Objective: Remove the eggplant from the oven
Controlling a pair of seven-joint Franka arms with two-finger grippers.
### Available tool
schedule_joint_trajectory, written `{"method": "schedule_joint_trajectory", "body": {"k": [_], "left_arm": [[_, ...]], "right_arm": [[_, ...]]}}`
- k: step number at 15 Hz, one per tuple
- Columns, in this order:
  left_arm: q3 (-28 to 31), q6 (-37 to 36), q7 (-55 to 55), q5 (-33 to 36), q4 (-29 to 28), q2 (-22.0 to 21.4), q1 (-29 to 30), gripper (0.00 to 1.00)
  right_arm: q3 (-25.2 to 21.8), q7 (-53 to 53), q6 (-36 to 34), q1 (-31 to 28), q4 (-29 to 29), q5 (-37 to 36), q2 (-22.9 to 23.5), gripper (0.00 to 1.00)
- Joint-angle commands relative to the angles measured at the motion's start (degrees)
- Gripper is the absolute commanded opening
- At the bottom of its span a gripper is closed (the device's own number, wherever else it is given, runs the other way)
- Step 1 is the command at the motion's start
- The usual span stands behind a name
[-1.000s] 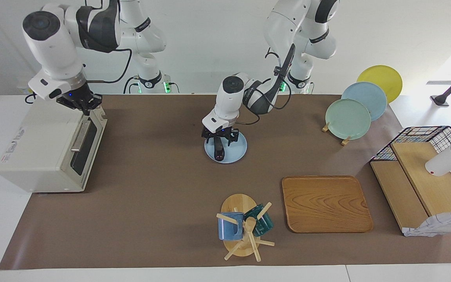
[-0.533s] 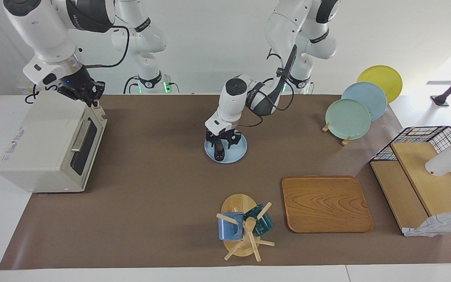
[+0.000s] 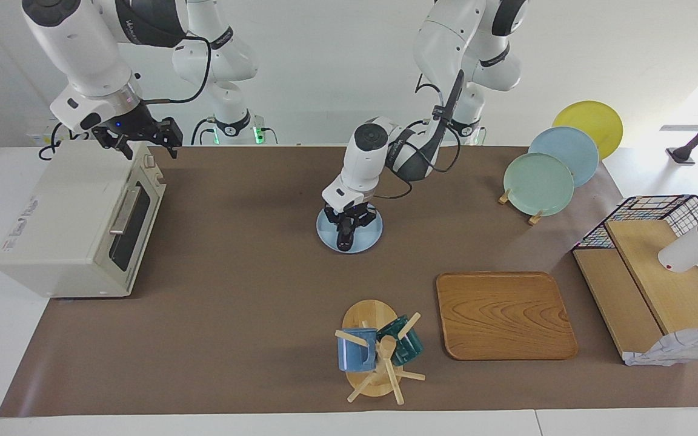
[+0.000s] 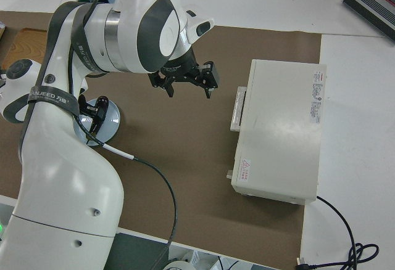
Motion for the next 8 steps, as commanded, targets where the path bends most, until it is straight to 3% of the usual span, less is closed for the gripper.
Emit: {"method": "schedule_joint_trajectory", "body": {"k": [1, 3, 6, 8], "left_arm": [[0.02, -5.44, 1.46, -0.04, 0.97, -3.75, 3.77, 0.0], [0.02, -9.48, 4.35, -0.04, 3.16, -5.08, 7.98, 0.0], [0.02, -16.43, 12.77, -0.13, 11.58, -2.55, 15.71, 0.0], [0.11, -16.54, 15.95, -0.04, 14.15, -1.31, 20.11, 0.0]], "right_arm": [[-1.89, -0.11, 0.29, 0.65, 2.71, 1.25, 1.89, 1.0], [-1.63, -0.02, 0.47, 0.65, 2.8, 1.17, 1.27, 1.0], [-1.81, -0.02, 0.82, 0.73, 3.32, 0.9, 2.05, 1.0], [-1.81, -0.02, 0.38, 0.73, 4.11, 0.81, 2.58, 1.0]]}}
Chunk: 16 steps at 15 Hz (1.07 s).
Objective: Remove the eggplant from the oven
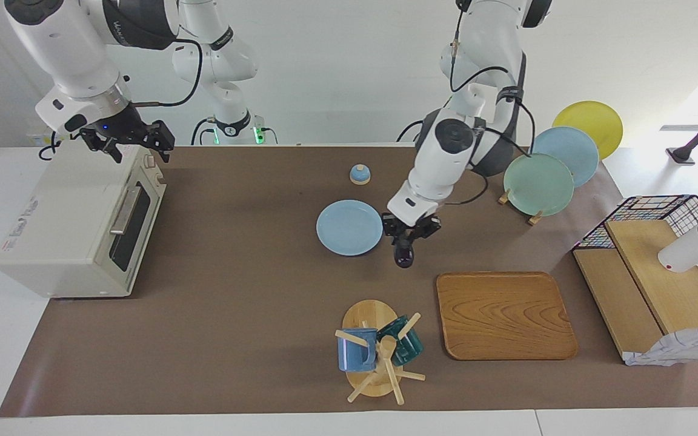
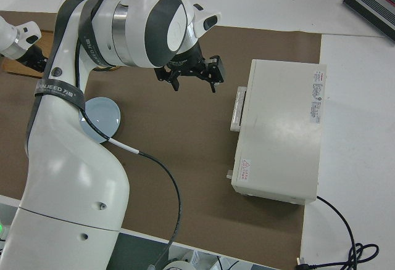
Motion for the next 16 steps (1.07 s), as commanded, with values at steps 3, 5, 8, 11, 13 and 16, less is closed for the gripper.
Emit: {"method": "schedule_joint_trajectory", "body": {"k": [3, 5, 8, 11, 13, 16], "left_arm": [[-0.38, -1.72, 13.21, 0.48, 6.49, 5.19, 12.13, 0.0], [-0.47, -2.25, 14.74, 4.76, 13.07, 11.15, 14.43, 0.0], [-0.38, 1.07, 15.44, 7.16, 20.03, 19.25, 16.54, 0.0], [-0.47, 7.4, 15.88, 10.67, 16.47, 19.28, 17.86, 0.0], [-0.47, 9.61, 17.19, 10.5, 14.86, 18.92, 17.95, 0.0], [-0.38, 8.13, 17.2, 10.5, 15.47, 18.83, 17.87, 1.0]], "right_arm": [[-0.77, -0.2, -0.93, 0.29, 1.67, 1.25, 1.0, 1.0], [-0.5, -0.11, -1.02, 0.03, 0.97, 1.34, 0.3, 1.0], [-0.59, -0.11, -0.32, 0.12, -1.14, 1.34, -1.11, 1.0], [-0.76, -0.2, -0.49, -0.06, -0.97, 1.34, -1.11, 1.0], [-0.76, -0.28, -0.84, -0.24, -1.23, 1.34, -1.37, 1.0], [-0.94, -0.28, -0.4, -0.24, -0.79, 1.34, -1.03, 1.0]]}}
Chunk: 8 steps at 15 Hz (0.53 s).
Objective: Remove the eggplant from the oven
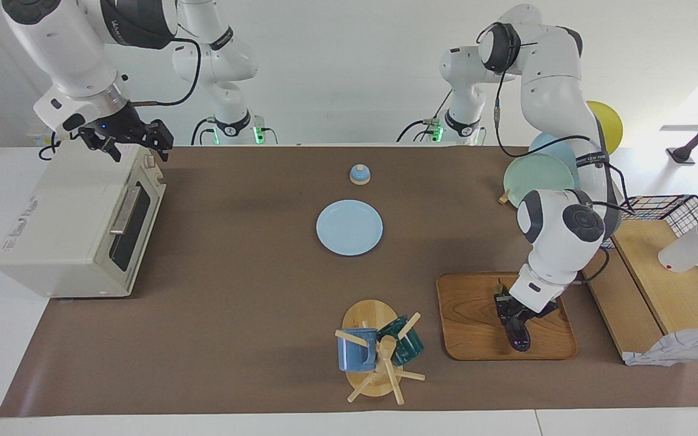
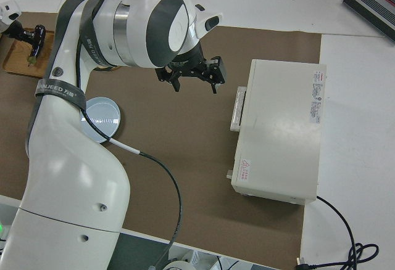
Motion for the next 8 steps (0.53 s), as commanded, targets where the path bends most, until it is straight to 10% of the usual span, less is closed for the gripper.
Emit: {"method": "schedule_joint_trajectory", "body": {"k": [1, 8], "left_arm": [[-0.54, -1.31, 0.46, 1.63, -0.33, -1.06, 0.38, 1.0], [-0.55, -15.7, -2.88, 1.01, -0.42, -12.82, 0.46, 1.0]], "right_arm": [[-0.51, -0.28, 0.02, -0.27, -0.7, 1.34, -0.83, 1.0], [-0.95, -0.37, -0.16, -0.27, -0.7, 1.43, -1.27, 1.0]]}}
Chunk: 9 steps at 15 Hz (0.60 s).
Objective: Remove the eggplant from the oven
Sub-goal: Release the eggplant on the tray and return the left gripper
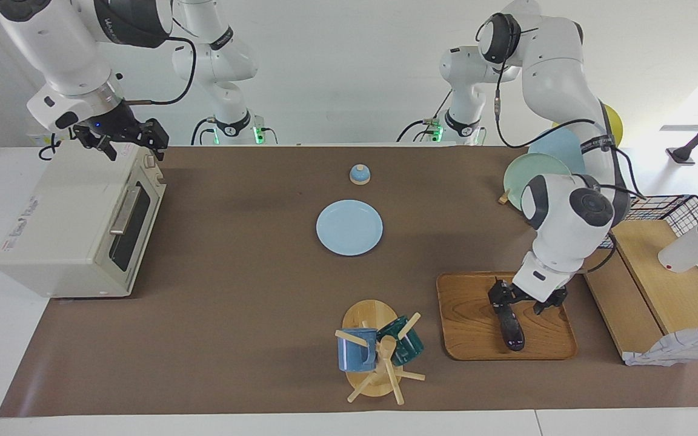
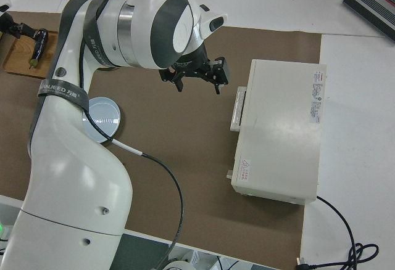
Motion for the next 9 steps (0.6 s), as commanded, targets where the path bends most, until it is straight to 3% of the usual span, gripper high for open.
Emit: {"method": "schedule_joint_trajectory", "body": {"k": [1, 5, 9], "left_arm": [[-0.04, -8.38, -1.37, 1.0, -1.54, -7.51, 0.52, 1.0], [-0.04, -22.7, -2.16, 1.0, -1.98, -16.3, 1.48, 1.0], [-0.04, -31.86, -1.81, 1.08, -5.3, -25.44, 1.57, 1.0]], "right_arm": [[-0.15, -0.29, -0.07, -0.44, -0.7, 1.52, -1.01, 1.0], [-0.24, -0.2, -0.16, -1.05, -0.79, 1.52, -1.01, 1.0], [-0.24, -0.11, -0.07, -0.88, -0.79, 1.52, -1.01, 1.0]]}}
